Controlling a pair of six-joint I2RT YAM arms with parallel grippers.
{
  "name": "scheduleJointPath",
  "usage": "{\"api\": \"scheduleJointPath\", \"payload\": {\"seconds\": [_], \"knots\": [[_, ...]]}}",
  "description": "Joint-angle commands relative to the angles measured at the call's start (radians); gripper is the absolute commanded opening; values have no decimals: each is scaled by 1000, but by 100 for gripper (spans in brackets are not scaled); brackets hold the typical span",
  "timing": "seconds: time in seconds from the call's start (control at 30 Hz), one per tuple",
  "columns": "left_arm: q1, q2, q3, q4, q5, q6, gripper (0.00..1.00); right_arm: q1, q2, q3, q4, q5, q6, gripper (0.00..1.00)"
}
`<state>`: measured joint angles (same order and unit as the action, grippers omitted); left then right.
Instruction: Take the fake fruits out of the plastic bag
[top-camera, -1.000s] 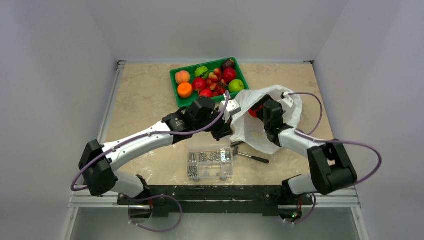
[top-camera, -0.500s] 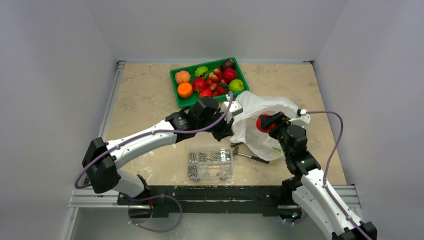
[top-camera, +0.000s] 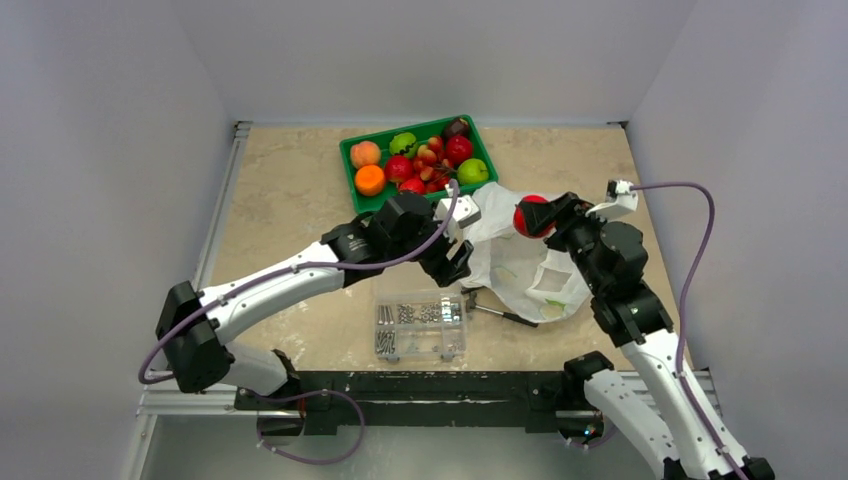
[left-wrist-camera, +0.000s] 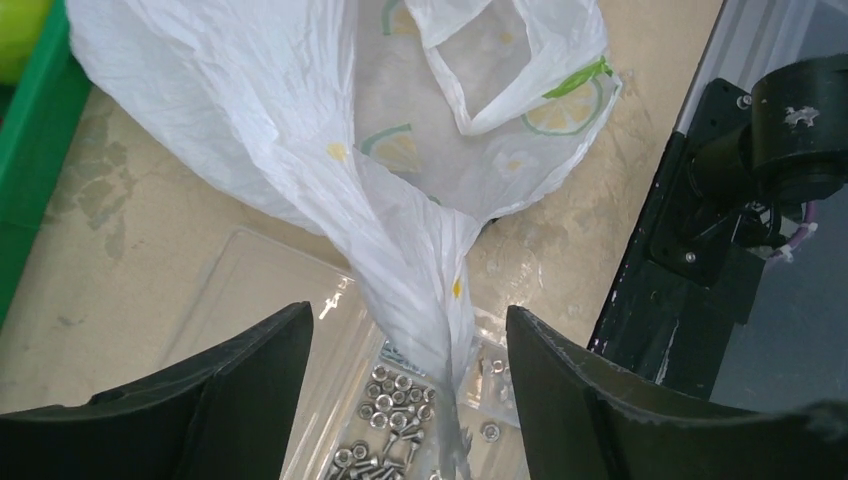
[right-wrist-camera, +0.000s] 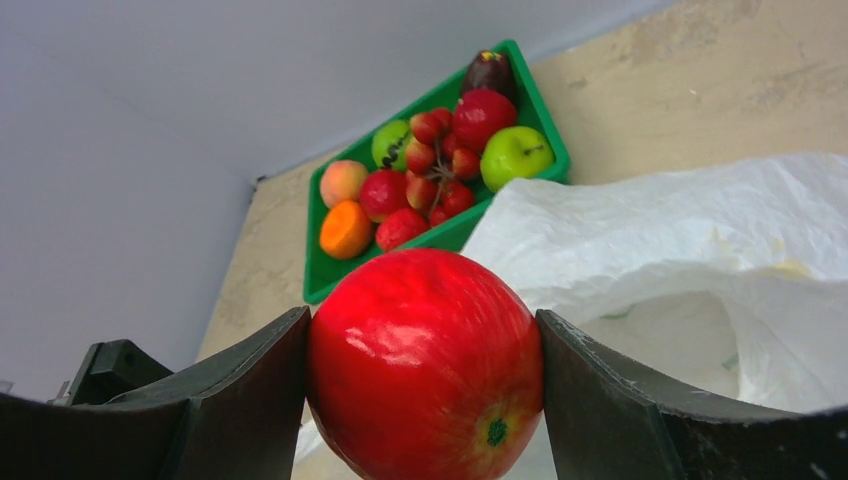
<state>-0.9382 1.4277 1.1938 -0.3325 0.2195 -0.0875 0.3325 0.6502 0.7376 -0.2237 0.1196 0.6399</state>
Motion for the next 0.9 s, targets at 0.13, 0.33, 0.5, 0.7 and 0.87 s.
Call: {"api": "scheduleJointPath", "payload": {"seconds": [0.13,0.33,0.5,0.7,0.87], "knots": [[-5,-271,-81,149,-145,49,76,-2,192,179,175,-51,-11,1],[-4,-447,-222,356,-311,77,75,49,455,357,273,-95,34,2],[-4,-490,-237,383,-573,129,72,166,728,552,246,-49,-11,3],[0,-529,-246,394,-692,143,69,237,1123,877,61,-49,13,5],[17,-547,-256,406,-723,138,68,296,1359,1098,-43,-22,16,8]]}}
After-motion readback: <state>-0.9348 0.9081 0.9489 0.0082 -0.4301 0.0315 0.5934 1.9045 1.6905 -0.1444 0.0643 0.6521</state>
